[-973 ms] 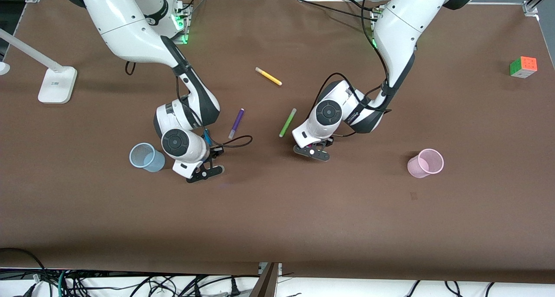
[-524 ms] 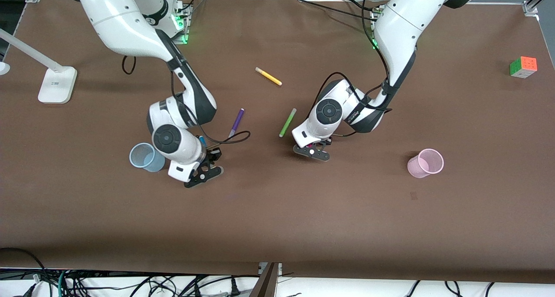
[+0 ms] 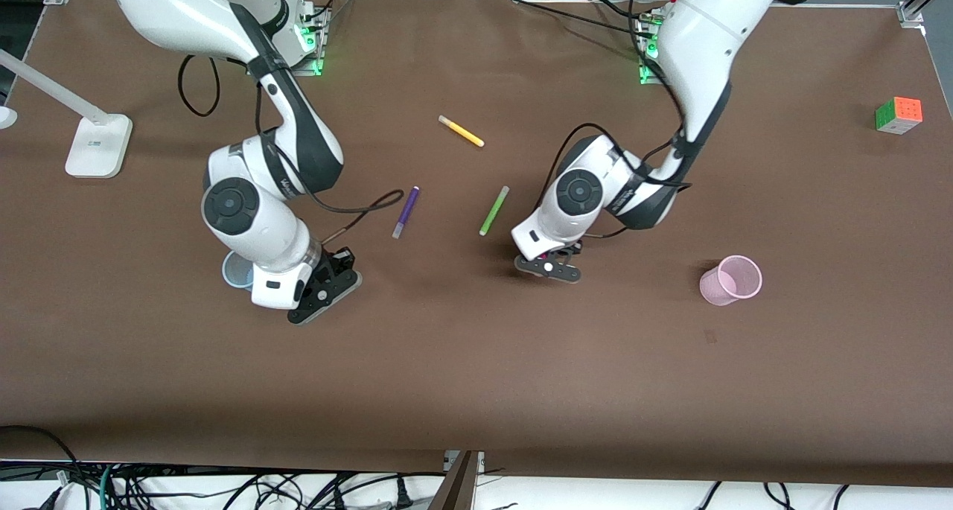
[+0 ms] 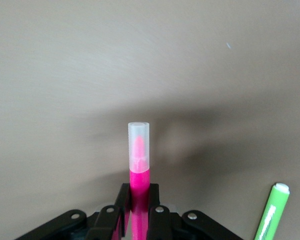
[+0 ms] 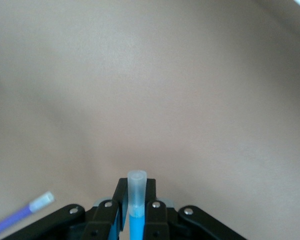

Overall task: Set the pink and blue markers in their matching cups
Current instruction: 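Lift the blue marker with the right gripper while the left gripper lifts pink, then lower the blue marker into the blue cup while the left gripper lowers pink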

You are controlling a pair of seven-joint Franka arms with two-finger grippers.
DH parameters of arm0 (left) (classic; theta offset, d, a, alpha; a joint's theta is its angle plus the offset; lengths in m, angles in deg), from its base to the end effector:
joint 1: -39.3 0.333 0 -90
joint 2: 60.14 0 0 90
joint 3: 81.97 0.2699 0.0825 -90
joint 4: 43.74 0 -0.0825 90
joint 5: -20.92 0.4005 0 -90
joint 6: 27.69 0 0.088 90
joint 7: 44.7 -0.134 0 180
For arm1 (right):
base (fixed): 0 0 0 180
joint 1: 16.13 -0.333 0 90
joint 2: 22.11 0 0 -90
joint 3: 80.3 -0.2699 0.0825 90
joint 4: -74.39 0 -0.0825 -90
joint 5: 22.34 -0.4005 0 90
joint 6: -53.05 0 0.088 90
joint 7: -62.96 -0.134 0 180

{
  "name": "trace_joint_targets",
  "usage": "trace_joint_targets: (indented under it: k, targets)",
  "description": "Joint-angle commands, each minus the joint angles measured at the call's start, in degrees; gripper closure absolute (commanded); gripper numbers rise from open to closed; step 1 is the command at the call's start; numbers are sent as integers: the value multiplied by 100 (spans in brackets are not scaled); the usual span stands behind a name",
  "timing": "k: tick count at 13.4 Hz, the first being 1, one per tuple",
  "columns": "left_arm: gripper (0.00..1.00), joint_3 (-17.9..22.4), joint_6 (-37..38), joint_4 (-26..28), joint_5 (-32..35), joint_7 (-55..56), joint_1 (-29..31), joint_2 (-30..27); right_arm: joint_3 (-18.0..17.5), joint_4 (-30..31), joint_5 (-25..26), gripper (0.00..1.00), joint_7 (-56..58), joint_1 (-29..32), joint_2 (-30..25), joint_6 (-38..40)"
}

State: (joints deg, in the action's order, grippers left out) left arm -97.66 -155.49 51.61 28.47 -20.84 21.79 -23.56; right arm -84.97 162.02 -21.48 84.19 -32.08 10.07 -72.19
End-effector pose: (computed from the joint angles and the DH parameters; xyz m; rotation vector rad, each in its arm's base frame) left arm 0.5617 -0.3504 0.1677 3.0925 -0.3082 -0.1073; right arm 0.6598 0.2411 0.2660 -2.9070 -1.1007 -0.1505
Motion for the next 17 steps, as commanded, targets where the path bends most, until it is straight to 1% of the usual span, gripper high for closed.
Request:
trace_joint_targets:
  k: [1,3,4,5,7,11,12,14,16,17]
  targets:
    - [100,-57,728,54,150,-109,396,-756,-16,114,-304,88,897,206,-212,157]
    - [100,-66,1080,45,132,-556,635,-1055,10,123,-603,88,1766,338,-344,219]
    - [100,-22,1151,45,150,-932,740,-1170,10,123,-744,88,2145,487,-388,411]
    - [100,-22,1143,71,150,-1467,950,-1258,1,114,-997,88,2549,645,-388,517]
    - [100,-48,1117,63,150,-2740,1433,-1311,10,123,-1630,88,3620,917,-388,544]
    - [100,-101,1064,28,54,-5465,2444,-1399,10,158,-2448,88,5002,1384,-344,807]
    - [100,-101,1047,36,-155,-6159,2603,-1417,10,167,-2598,88,5231,1454,-335,860]
    - [100,-92,1029,80,-954,-7451,2919,-1417,1,272,-2826,88,5584,1586,-327,870]
    - [100,-84,889,176,-1665,-8857,3157,-1364,10,403,-3257,88,6084,1700,-318,878]
    - [100,-84,853,186,-2008,-9473,3280,-1303,10,456,-3389,88,6339,1788,-283,887]
